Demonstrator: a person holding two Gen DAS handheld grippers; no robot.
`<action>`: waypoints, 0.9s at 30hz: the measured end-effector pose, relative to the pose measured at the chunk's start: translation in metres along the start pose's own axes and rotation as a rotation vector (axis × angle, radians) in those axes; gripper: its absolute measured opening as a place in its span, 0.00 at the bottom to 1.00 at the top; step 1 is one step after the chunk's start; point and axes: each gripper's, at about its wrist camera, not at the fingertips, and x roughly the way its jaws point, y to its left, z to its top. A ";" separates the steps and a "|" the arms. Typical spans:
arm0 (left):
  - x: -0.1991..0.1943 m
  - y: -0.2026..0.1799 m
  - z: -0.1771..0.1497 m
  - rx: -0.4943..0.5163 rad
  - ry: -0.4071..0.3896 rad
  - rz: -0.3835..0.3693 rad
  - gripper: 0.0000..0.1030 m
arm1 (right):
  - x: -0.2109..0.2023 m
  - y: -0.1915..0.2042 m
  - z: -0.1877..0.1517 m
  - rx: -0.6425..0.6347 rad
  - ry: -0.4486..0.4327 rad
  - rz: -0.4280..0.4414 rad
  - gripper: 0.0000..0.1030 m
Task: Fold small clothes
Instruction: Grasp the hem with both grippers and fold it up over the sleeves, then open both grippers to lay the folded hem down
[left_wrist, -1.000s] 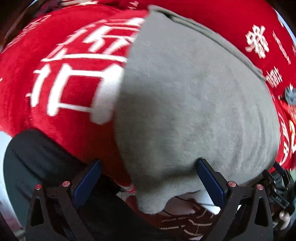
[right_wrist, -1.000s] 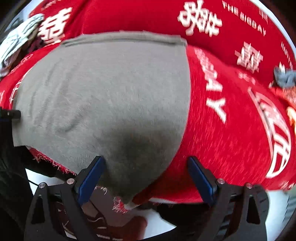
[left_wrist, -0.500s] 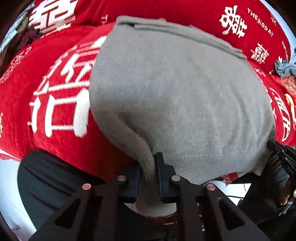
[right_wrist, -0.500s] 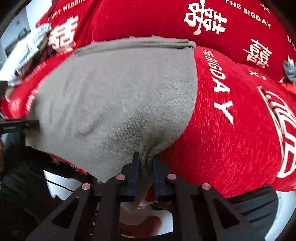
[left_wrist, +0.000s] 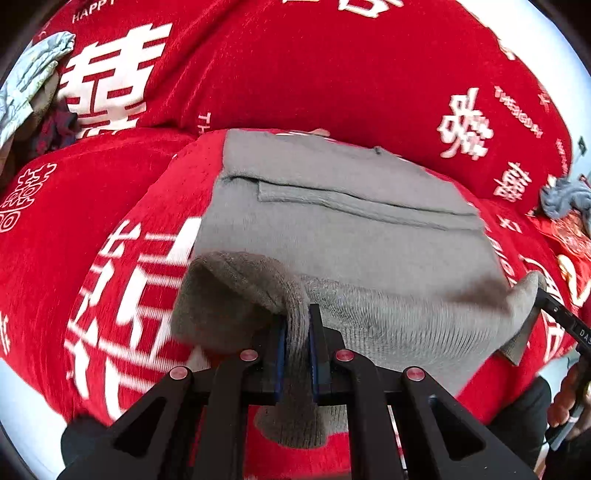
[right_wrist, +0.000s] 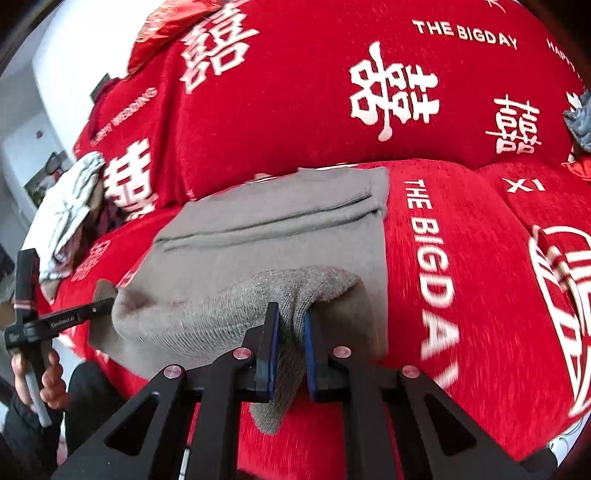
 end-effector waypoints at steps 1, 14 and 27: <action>0.012 -0.002 0.002 -0.001 0.017 0.005 0.11 | 0.009 -0.001 0.003 0.006 0.010 -0.013 0.13; 0.001 0.018 -0.021 -0.033 -0.031 -0.098 0.93 | 0.012 -0.028 -0.023 0.121 -0.007 0.052 0.69; 0.016 -0.001 -0.028 -0.053 0.048 -0.135 0.52 | 0.035 -0.008 -0.030 0.124 0.093 0.153 0.38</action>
